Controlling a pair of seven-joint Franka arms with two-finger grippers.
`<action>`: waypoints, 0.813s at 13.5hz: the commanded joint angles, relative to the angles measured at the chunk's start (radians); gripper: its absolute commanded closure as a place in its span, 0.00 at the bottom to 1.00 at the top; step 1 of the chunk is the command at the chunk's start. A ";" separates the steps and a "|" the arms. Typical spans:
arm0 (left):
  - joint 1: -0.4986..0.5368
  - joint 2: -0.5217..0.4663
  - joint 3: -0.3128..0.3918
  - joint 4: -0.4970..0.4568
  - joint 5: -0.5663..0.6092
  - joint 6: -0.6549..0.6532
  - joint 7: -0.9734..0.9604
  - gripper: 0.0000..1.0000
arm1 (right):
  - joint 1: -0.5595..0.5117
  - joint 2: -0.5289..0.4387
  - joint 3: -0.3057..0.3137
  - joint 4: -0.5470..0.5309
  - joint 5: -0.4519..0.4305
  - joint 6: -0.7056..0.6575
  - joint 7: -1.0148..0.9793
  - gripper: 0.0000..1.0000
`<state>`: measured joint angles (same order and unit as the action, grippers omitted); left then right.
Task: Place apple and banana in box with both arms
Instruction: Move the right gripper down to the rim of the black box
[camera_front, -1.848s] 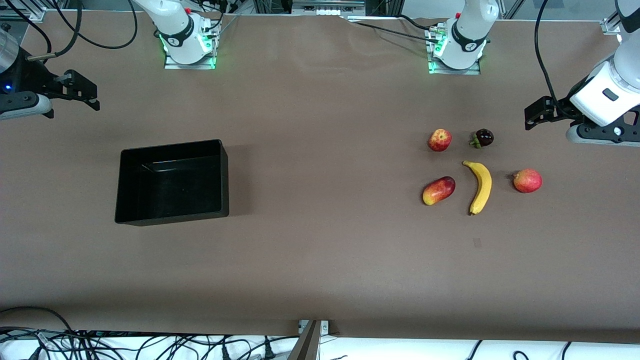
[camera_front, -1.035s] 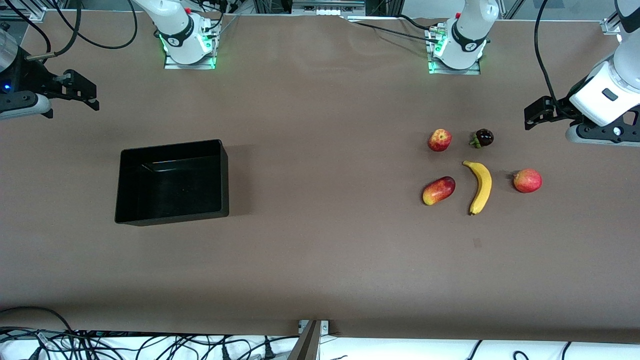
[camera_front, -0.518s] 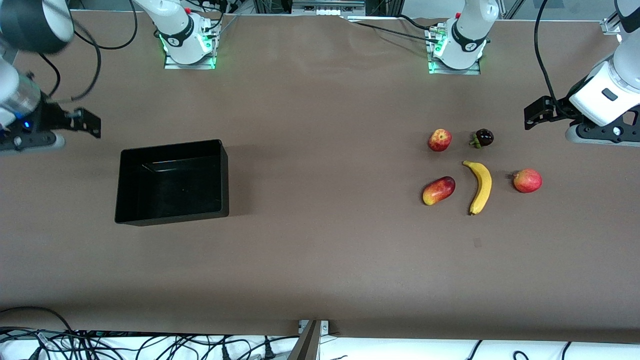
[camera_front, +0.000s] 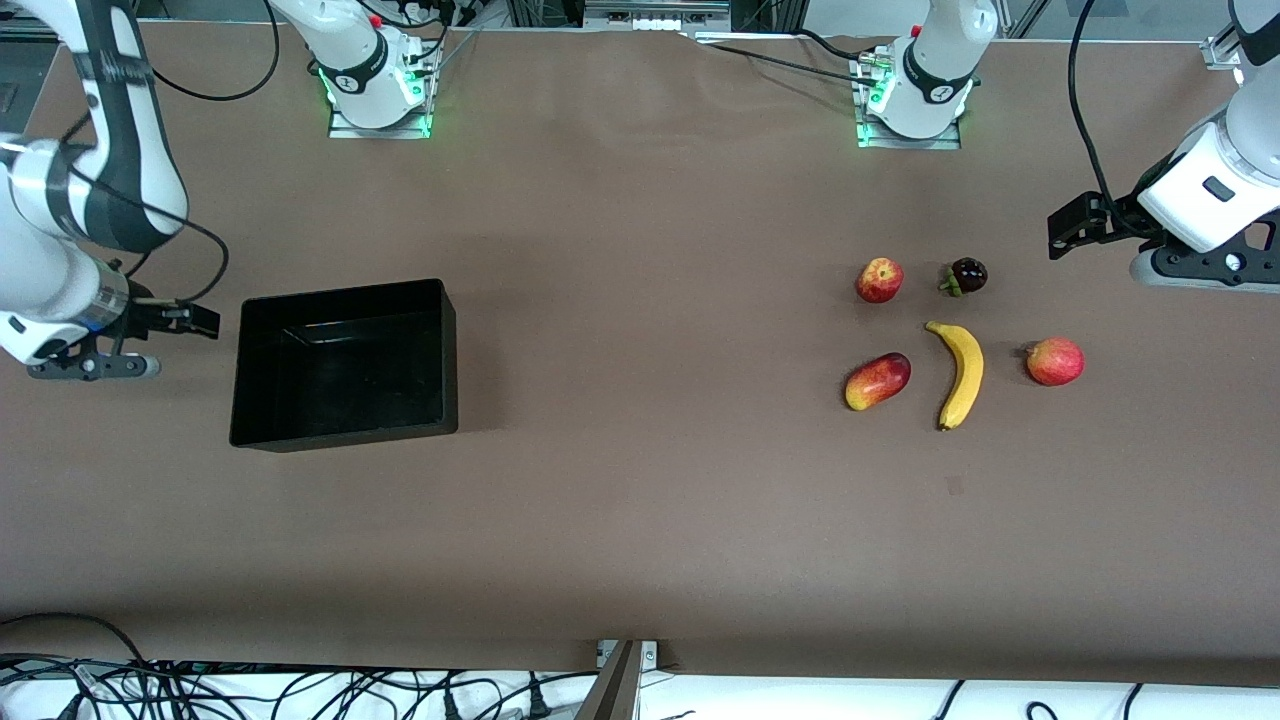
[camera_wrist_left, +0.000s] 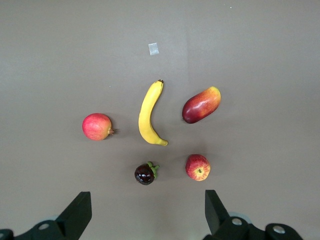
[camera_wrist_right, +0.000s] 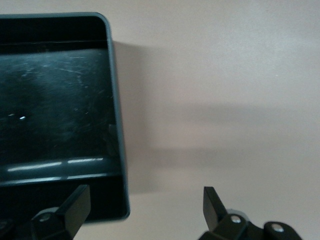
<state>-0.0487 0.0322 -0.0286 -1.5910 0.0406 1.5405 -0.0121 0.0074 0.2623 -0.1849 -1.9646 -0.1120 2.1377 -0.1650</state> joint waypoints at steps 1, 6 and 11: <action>0.000 -0.001 -0.002 0.013 -0.001 -0.019 -0.008 0.00 | -0.004 0.023 0.005 -0.020 0.038 0.048 0.001 0.00; 0.001 0.000 0.001 0.014 0.001 -0.030 -0.006 0.00 | -0.003 0.090 0.012 -0.036 0.058 0.154 -0.005 0.00; 0.000 0.014 -0.001 0.043 0.001 -0.031 -0.005 0.00 | -0.003 0.097 0.012 -0.094 0.083 0.177 -0.019 0.19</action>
<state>-0.0487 0.0322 -0.0277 -1.5837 0.0406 1.5287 -0.0121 0.0081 0.3762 -0.1766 -2.0313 -0.0488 2.3003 -0.1657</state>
